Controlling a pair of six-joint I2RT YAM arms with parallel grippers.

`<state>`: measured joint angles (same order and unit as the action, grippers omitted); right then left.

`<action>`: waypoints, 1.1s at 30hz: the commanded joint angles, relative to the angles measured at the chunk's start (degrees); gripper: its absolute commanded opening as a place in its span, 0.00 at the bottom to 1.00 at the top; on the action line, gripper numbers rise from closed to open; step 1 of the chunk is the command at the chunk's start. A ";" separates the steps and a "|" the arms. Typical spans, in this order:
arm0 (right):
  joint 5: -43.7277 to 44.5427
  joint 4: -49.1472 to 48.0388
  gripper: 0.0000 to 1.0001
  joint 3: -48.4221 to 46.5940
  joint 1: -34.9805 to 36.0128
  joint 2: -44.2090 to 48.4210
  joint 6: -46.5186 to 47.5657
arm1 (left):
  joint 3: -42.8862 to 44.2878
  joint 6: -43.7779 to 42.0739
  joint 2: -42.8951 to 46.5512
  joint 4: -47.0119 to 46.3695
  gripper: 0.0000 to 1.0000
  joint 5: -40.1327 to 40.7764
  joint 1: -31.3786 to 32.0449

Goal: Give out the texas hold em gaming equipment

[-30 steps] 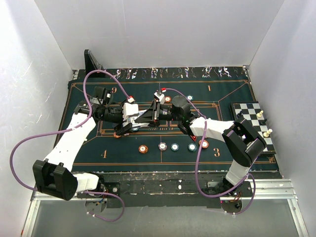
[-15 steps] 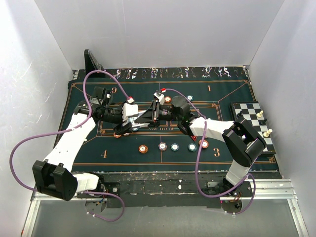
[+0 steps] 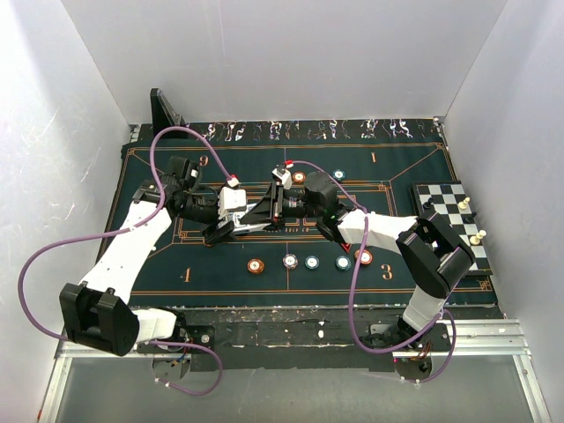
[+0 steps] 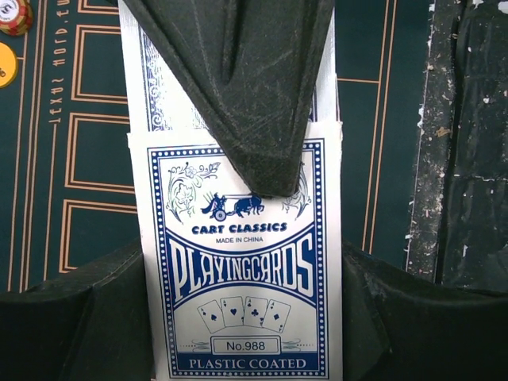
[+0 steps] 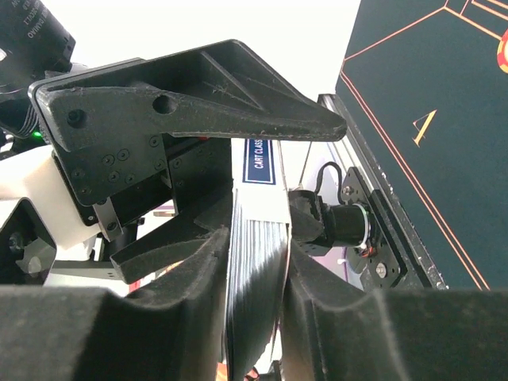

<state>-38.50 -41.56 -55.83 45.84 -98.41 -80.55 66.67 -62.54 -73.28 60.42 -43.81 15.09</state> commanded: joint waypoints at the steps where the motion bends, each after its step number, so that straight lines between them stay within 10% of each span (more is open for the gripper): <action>1: -1.66 -1.69 0.42 -2.44 0.30 1.03 1.71 | -0.93 1.80 1.38 0.49 0.00 -2.68 -0.15; 12: 0.70 16.33 0.66 -1.56 -1.72 8.58 13.05 | -3.22 3.13 2.96 -0.92 0.00 -1.63 -0.24; 26: 0.27 22.22 0.64 -4.99 -1.99 6.92 15.78 | -1.55 4.27 3.14 -1.27 0.00 -2.59 -0.15; 33: 1.15 23.89 0.46 -4.20 -2.07 8.14 16.92 | -0.32 5.41 3.58 -1.45 0.00 -3.65 -0.15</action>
<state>-37.80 -19.03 -58.11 43.94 -91.26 -65.45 63.59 -57.89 -72.25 60.14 -44.31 15.11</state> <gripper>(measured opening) 0.509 0.649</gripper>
